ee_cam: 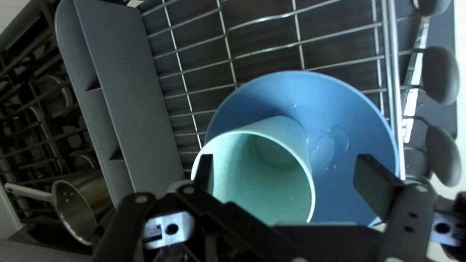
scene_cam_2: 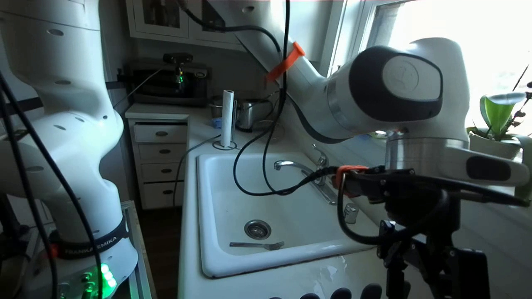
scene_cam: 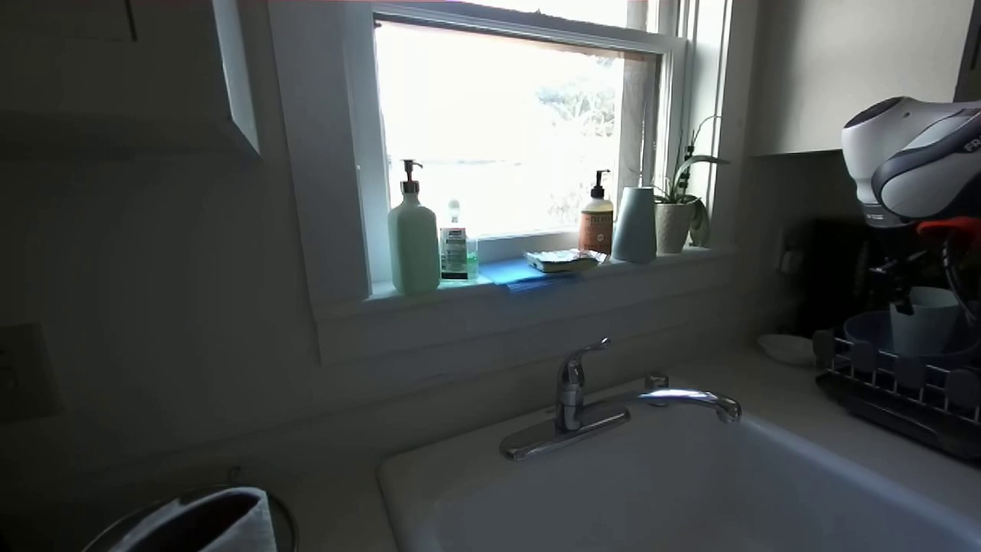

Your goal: Remove the cup from the bowl, then put the bowl in the sink

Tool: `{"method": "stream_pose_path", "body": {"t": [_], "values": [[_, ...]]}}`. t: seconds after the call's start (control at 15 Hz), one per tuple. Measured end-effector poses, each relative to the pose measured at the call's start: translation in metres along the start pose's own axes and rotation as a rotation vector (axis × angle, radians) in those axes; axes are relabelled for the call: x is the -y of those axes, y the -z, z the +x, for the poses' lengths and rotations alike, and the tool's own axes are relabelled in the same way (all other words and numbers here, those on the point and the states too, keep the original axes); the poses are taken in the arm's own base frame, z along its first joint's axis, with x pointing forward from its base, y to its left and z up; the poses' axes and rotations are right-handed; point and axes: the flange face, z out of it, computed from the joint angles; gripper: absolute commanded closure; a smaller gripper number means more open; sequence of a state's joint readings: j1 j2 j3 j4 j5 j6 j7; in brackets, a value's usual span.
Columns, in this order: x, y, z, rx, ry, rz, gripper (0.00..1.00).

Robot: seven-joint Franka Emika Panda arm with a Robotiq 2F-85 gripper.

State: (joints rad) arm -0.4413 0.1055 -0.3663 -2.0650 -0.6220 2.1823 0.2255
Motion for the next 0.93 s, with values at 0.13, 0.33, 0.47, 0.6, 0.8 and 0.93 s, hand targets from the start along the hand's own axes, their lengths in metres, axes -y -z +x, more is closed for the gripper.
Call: {"method": "stream_pose_path", "body": {"t": [0.13, 0.33, 0.47, 0.6, 0.8, 0.93], "values": [[0.006, -0.011, 0.004, 0.042, -0.016, 0.022, 0.40], [0.013, -0.019, 0.012, 0.075, -0.038, 0.078, 0.61], [0.015, -0.020, 0.017, 0.081, -0.045, 0.111, 0.75], [0.015, -0.017, 0.022, 0.081, -0.046, 0.137, 0.90], [0.010, -0.008, 0.029, 0.058, -0.046, 0.143, 1.00], [0.006, 0.001, 0.034, 0.040, -0.045, 0.141, 1.00]]}}
